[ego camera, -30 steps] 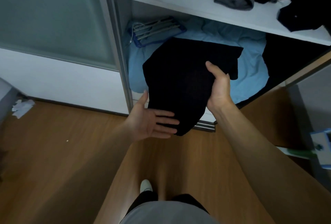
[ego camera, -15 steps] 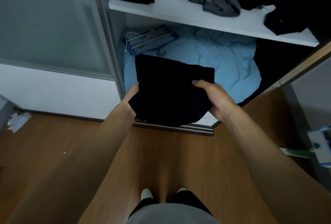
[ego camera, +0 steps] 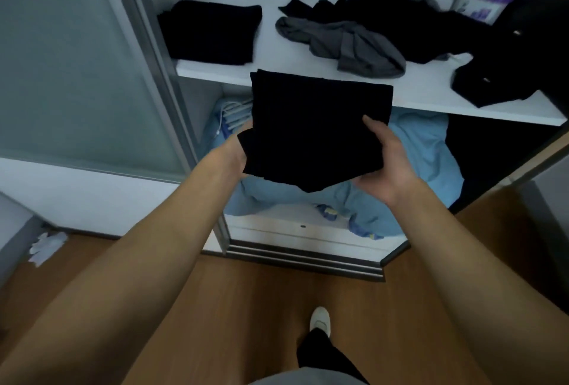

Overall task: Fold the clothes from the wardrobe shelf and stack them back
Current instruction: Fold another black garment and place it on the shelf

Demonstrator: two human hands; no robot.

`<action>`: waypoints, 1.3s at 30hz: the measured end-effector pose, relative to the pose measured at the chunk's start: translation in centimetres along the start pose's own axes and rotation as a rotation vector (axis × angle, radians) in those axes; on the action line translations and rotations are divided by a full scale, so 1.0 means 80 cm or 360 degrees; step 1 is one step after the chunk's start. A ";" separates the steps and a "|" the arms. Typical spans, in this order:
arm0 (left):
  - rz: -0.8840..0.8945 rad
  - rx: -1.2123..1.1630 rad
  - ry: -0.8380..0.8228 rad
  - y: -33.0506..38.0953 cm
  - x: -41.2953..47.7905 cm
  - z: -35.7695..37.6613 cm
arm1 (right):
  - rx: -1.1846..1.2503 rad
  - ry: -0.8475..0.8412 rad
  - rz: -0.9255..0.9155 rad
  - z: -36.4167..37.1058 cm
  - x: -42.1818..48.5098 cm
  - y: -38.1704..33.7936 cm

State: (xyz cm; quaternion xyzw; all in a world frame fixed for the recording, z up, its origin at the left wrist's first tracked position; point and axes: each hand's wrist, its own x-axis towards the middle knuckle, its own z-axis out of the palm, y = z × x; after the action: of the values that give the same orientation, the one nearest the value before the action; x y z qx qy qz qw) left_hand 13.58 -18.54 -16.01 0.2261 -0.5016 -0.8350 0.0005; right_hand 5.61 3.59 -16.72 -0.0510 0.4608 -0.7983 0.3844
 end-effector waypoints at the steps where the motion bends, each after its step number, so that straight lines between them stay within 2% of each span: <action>1: -0.0012 0.0042 -0.0004 0.011 0.017 0.004 | -0.0027 0.0055 -0.0043 0.002 0.013 -0.015; 4: 0.0032 0.0136 0.0002 0.060 0.042 0.014 | -0.0170 0.0197 -0.0172 0.004 0.064 -0.062; 8: 0.0127 -0.0104 0.0016 0.120 0.078 0.012 | -0.0291 0.0245 -0.0223 0.019 0.127 -0.127; 10: 0.0189 -0.0062 0.0025 0.144 0.094 0.013 | -0.0401 0.0277 -0.0219 0.027 0.160 -0.156; 13: 0.0248 0.0275 0.0233 0.169 0.121 0.023 | -0.0652 0.0268 -0.0251 0.036 0.212 -0.179; 16: 0.0322 0.0553 0.0567 0.197 0.148 0.022 | -0.0811 0.0138 -0.0272 0.050 0.256 -0.185; 20: 0.0530 0.0762 0.0828 0.250 0.171 0.006 | -0.0794 -0.0041 -0.0238 0.083 0.314 -0.197; 24: 0.0696 0.1197 0.1078 0.313 0.205 -0.021 | -0.0798 -0.0072 -0.0225 0.144 0.374 -0.206; 29: 0.0585 0.1777 0.1424 0.379 0.240 -0.061 | -0.0803 -0.0027 -0.0341 0.217 0.452 -0.194; 31: 0.0441 0.1987 0.1516 0.380 0.254 -0.077 | -0.0898 0.0046 -0.0252 0.225 0.477 -0.173; 33: 0.0295 0.2215 0.1516 0.367 0.268 -0.091 | -0.1092 0.0062 -0.0050 0.223 0.493 -0.147; 35: 0.0376 0.2478 0.1463 0.354 0.281 -0.100 | -0.1181 0.0037 0.0070 0.216 0.505 -0.133; 37: 0.0549 0.2641 0.1266 0.349 0.297 -0.110 | -0.1294 0.0031 0.0099 0.216 0.516 -0.138; 39: 0.0425 0.2690 0.1041 0.346 0.309 -0.121 | -0.1550 0.0070 0.0099 0.214 0.528 -0.151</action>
State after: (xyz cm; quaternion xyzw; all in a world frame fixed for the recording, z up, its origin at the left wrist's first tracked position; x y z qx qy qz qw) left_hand -11.17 -46.02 -5.93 0.3165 -0.9426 -0.0774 0.0735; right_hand -23.29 -32.87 -9.09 -0.1943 0.7900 -0.4790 0.3298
